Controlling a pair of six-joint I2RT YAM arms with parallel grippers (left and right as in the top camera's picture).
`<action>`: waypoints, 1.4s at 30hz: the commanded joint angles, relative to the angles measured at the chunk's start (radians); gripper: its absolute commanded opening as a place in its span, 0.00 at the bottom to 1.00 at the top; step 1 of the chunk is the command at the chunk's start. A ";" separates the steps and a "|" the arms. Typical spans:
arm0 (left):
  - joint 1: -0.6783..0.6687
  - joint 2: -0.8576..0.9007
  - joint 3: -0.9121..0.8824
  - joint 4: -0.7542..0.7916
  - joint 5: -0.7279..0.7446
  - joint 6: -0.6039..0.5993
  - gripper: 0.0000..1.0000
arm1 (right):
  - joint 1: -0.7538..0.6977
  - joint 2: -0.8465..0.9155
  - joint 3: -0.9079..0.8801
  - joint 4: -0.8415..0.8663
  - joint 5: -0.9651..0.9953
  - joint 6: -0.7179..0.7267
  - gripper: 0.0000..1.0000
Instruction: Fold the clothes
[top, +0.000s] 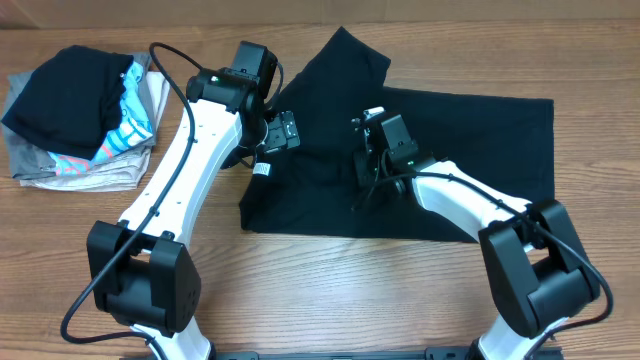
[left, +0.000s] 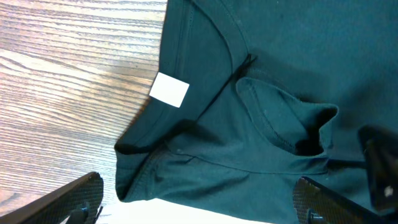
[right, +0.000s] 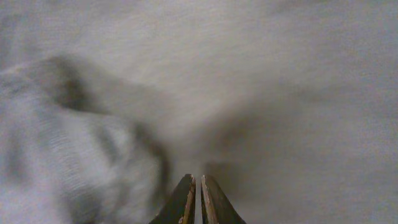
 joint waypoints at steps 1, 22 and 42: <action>0.005 0.005 0.001 0.001 0.003 -0.001 1.00 | 0.002 -0.079 0.043 -0.041 -0.220 -0.006 0.09; 0.005 0.005 0.001 0.001 0.003 -0.001 1.00 | 0.021 0.079 0.029 -0.126 -0.412 0.160 0.09; 0.005 0.005 0.001 0.001 0.003 -0.001 1.00 | 0.017 0.123 0.029 0.006 -0.092 0.161 0.11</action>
